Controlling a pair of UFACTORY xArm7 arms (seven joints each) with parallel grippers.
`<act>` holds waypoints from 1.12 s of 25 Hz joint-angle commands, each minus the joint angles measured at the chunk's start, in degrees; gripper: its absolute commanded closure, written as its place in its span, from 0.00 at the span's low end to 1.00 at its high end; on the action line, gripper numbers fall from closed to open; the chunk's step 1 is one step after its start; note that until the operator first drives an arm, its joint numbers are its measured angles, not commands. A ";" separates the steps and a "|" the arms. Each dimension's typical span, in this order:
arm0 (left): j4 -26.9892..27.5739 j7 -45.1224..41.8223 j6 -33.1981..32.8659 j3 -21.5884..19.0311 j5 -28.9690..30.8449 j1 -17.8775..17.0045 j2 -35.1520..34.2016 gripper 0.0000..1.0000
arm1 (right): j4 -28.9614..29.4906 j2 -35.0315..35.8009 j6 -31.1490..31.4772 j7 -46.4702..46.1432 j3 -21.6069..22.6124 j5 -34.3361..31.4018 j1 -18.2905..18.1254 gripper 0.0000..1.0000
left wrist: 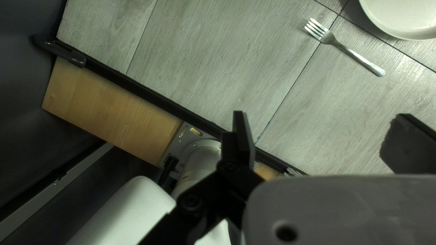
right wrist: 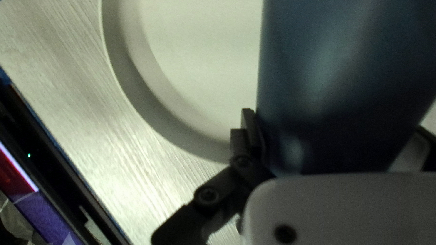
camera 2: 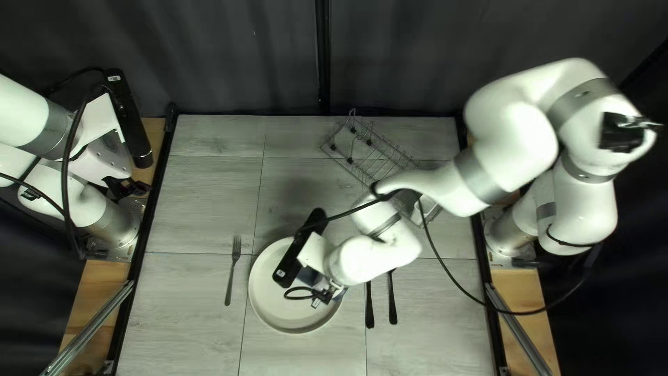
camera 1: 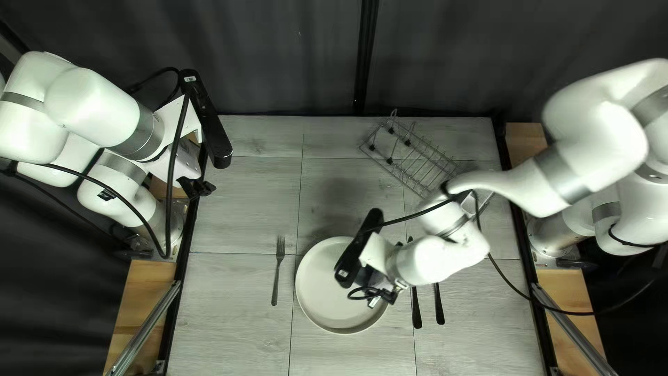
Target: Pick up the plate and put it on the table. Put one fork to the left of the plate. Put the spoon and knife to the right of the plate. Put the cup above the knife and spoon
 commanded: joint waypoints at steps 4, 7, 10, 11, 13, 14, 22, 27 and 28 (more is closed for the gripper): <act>0.00 0.00 0.00 0.00 0.00 0.00 0.00 0.00 | 3.48 5.72 -0.84 -0.20 -1.22 -2.62 1.44 1.00; 0.00 0.00 0.00 0.00 0.00 0.00 0.00 0.00 | 4.03 6.87 -1.01 -1.58 -1.08 -2.47 0.98 0.65; 0.00 0.00 0.00 0.00 0.00 0.00 0.00 0.00 | 3.63 6.22 -0.12 -2.57 -0.75 -1.78 0.47 0.00; 0.00 0.00 0.00 0.00 0.00 0.00 0.00 0.00 | 3.46 5.89 0.15 -2.76 -0.67 -1.60 0.31 0.00; 0.00 0.00 0.00 0.00 0.00 0.00 0.00 0.00 | 2.71 3.91 1.24 -3.38 -0.30 -0.72 -0.31 0.00; 0.00 0.00 0.00 0.00 0.00 0.00 0.00 0.00 | 2.28 2.94 1.75 -3.65 -0.13 -0.32 -0.55 0.00; 0.00 0.00 0.00 0.00 0.00 0.00 0.00 0.00 | -4.04 -13.98 9.26 -10.43 1.54 8.64 -2.83 0.00; 0.00 0.00 0.00 0.00 0.00 0.00 0.00 0.00 | -8.35 -27.75 16.12 -17.78 -0.84 16.53 -1.97 0.00; 0.00 0.00 0.00 0.00 0.00 0.00 0.00 0.00 | -8.90 -30.34 17.98 -18.91 -1.46 17.80 -1.55 0.00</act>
